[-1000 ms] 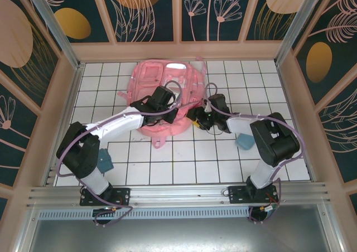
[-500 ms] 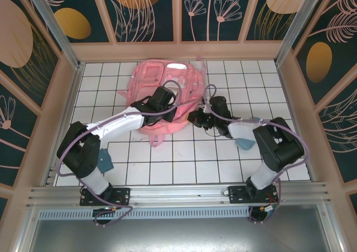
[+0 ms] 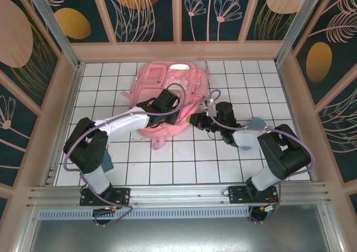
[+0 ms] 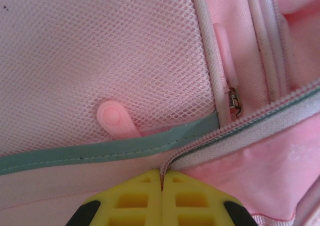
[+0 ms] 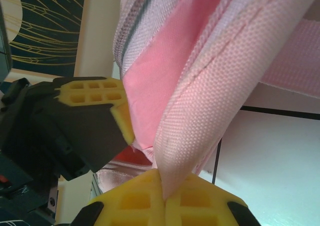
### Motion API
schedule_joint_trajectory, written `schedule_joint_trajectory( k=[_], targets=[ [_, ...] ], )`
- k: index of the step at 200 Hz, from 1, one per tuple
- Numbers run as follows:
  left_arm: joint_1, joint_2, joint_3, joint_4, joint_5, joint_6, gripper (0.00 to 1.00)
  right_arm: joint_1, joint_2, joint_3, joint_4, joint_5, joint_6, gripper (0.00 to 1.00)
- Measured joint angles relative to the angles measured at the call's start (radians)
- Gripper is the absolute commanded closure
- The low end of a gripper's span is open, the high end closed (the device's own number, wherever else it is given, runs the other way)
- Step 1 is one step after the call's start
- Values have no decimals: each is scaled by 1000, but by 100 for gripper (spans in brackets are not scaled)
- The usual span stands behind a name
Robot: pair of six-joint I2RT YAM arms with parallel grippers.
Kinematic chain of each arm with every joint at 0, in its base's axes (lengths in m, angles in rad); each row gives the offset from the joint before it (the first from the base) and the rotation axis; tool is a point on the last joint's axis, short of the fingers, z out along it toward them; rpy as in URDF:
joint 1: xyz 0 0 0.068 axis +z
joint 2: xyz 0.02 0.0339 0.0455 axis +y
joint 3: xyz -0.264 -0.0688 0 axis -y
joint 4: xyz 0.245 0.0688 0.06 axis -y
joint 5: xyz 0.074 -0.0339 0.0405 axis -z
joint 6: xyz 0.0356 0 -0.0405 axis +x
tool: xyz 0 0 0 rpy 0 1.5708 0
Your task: Pack books, pencil case, and school supplies into a backpack
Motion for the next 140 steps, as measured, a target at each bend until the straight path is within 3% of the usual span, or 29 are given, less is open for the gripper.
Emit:
schedule_joint_trajectory(
  k=[38,91,102,119,140],
  targets=[
    [0,5,8,-7,15,-3,89,-2,-3,0,0,-2,1,93],
    [2,37,40,-24,29,-3,90,-6,-3,-6,51,-10,20,92],
    [2,39,41,-26,32,-3,89,-6,-3,-6,50,-8,19,87],
    [3,40,45,-29,37,-3,85,-5,-3,-5,49,-13,10,71],
    [14,45,53,-31,53,-4,74,-5,-6,10,5,-6,-4,57]
  ],
)
